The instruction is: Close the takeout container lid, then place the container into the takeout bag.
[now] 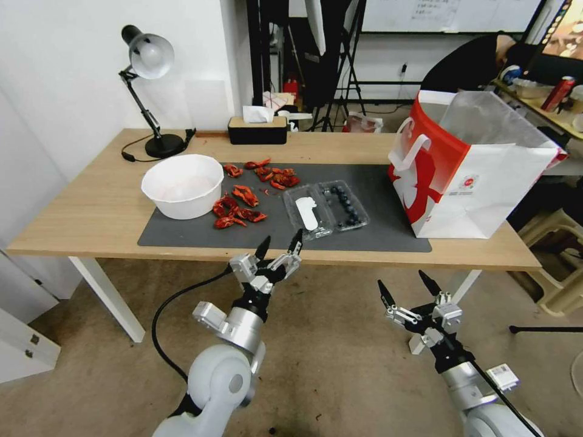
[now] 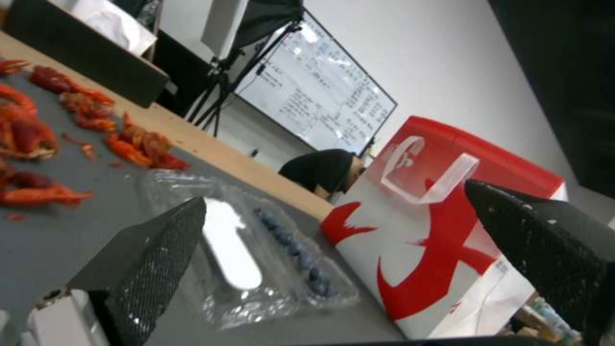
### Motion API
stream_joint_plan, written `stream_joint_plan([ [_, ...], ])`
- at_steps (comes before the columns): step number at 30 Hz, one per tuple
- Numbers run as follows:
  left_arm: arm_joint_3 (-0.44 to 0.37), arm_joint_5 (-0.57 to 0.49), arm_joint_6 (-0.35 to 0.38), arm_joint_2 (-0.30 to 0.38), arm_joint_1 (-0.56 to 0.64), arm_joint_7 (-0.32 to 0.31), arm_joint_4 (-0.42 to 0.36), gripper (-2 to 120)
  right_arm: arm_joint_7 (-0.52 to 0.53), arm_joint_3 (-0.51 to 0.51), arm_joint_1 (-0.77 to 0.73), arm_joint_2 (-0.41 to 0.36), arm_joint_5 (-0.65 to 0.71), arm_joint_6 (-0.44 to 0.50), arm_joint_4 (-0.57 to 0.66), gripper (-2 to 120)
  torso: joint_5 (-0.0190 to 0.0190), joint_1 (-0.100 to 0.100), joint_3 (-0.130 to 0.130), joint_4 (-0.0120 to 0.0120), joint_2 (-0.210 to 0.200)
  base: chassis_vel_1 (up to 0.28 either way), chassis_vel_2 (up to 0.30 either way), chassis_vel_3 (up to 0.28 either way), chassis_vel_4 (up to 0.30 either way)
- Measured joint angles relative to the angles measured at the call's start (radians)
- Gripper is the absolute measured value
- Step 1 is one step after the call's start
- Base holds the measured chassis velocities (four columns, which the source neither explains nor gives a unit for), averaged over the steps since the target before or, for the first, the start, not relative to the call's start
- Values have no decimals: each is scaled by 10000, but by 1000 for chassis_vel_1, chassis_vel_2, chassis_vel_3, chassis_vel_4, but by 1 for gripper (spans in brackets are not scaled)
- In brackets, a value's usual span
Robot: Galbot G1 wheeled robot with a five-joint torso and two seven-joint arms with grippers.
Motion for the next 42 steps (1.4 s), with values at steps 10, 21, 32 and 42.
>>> stream_joint_plan([
  [10,893,-1254,534,333,-858,-552,326,100,145,36,-167,186,-383,-107,122,100,2,0,0,0,0,0,0,0,0],
  [21,1842,-3058,1298,582,-2338,-1259,714,100,220,87,-246,326,-690,-132,39,100,2,0,0,1,0,0,0,0,0],
  [32,2165,-5046,3154,312,-3478,-3464,748,100,227,148,-247,459,-790,-20,-266,100,2,0,0,0,0,0,0,0,0],
  [42,2507,-5255,3379,-345,-4067,-5682,896,100,228,126,-127,554,-939,89,-498,100,2,0,-1,0,0,0,0,0,0],
])
